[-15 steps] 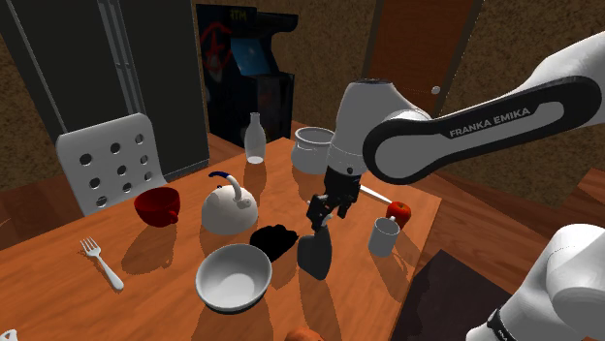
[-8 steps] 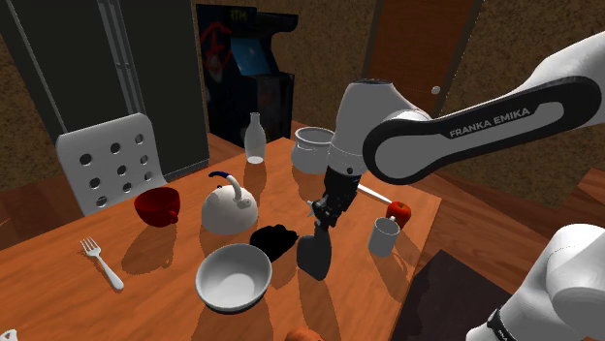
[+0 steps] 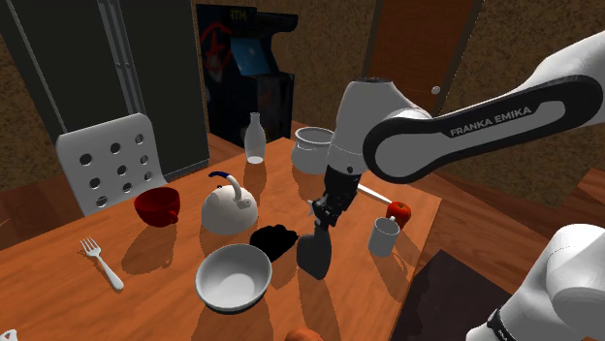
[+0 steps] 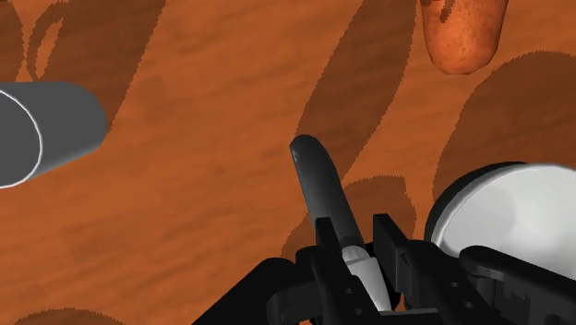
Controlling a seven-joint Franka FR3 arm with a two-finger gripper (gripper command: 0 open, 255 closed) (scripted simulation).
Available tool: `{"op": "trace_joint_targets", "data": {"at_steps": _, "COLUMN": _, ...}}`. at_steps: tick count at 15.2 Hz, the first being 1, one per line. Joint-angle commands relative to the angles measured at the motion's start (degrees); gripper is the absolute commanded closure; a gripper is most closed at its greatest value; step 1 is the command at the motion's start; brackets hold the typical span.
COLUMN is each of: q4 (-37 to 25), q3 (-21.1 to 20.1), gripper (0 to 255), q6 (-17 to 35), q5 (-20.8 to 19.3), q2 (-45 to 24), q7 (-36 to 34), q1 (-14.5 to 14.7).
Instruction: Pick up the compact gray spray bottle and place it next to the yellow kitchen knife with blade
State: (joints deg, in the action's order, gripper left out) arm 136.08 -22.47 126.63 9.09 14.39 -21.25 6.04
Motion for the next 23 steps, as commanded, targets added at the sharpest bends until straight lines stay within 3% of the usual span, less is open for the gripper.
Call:
{"op": "trace_joint_targets", "data": {"at_steps": 1, "q4": -0.72, "q3": 0.15, "gripper": 255, "q6": -1.28, "q5": 0.08, "q2": 0.57, "q7": 0.06, "q1": 0.01}}
{"op": "trace_joint_targets", "data": {"at_steps": 23, "q4": -14.2, "q3": 2.03, "gripper": 255, "q6": -18.77, "q5": -0.07, "q2": 4.69, "q7": -0.01, "q1": -0.31}}
